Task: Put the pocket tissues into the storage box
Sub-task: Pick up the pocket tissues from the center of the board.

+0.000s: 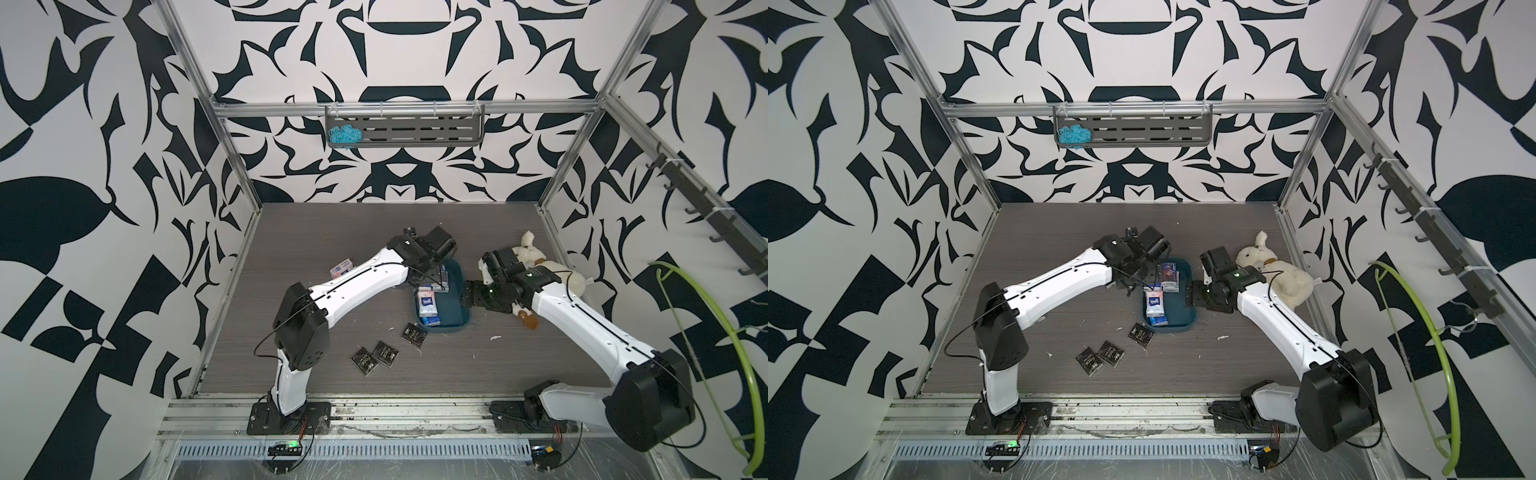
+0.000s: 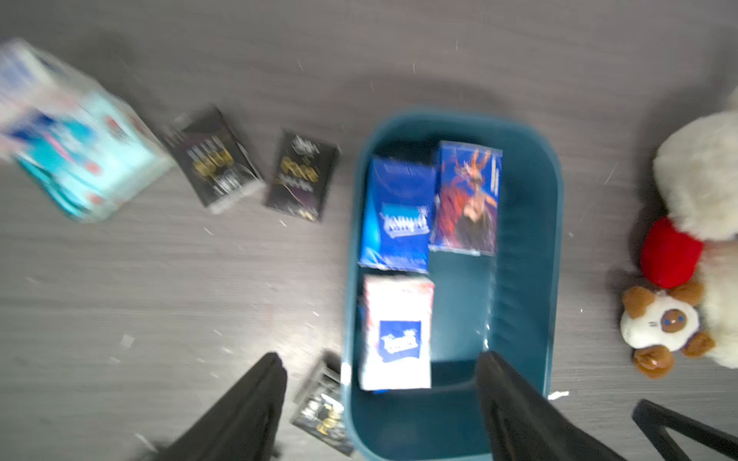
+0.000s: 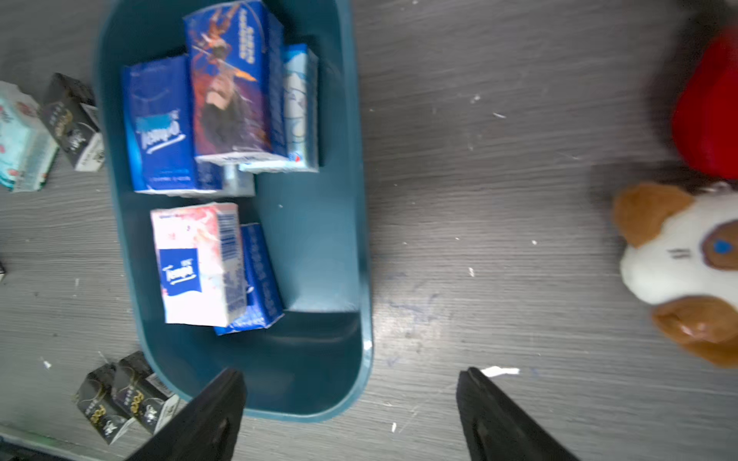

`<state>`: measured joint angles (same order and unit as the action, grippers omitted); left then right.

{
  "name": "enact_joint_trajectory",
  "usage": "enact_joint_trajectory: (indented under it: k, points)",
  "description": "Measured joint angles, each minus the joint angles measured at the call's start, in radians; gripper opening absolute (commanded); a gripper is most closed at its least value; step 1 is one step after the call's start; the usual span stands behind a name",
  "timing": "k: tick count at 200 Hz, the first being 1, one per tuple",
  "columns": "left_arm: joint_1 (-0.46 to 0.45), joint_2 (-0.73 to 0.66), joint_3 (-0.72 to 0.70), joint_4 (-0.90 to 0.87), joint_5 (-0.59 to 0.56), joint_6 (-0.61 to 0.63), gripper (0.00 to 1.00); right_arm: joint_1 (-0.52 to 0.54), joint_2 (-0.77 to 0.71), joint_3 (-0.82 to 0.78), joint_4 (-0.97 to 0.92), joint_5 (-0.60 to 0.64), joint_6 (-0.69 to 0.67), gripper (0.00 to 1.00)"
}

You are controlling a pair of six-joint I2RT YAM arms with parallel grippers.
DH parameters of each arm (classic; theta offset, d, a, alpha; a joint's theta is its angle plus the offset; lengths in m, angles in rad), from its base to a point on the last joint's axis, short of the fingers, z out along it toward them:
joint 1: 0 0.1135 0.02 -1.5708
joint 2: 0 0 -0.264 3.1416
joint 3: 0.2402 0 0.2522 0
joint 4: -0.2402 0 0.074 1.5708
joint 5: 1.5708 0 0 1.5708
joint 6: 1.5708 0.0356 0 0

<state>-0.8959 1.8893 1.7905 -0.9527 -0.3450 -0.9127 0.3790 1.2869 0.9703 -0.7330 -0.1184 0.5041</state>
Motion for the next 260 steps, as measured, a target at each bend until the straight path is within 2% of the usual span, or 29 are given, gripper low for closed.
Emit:
enact_joint_trajectory:
  k: [41,81,100,173,245,260]
  points:
    - [0.198,-0.094,-0.137,0.013,0.035,0.186,0.83,0.009,0.071,0.045,0.027,-0.021,0.027,0.87]
    - [0.404,-0.095,-0.216,0.021,0.089,0.365,0.84,0.009,0.130,0.065,0.053,-0.027,0.047,0.87]
    - [0.469,-0.083,-0.216,0.034,0.103,0.439,0.84,0.009,0.157,0.076,0.061,-0.027,0.048,0.87]
    - [0.542,0.114,-0.166,0.040,0.183,0.646,0.83,0.009,0.223,0.149,0.062,-0.017,0.046,0.87]
    - [0.603,0.134,-0.149,0.040,0.179,0.739,0.83,0.009,0.227,0.156,0.040,0.007,0.047,0.87]
    - [0.604,0.146,-0.128,0.043,0.180,0.755,0.81,0.009,0.227,0.156,0.038,0.010,0.047,0.86]
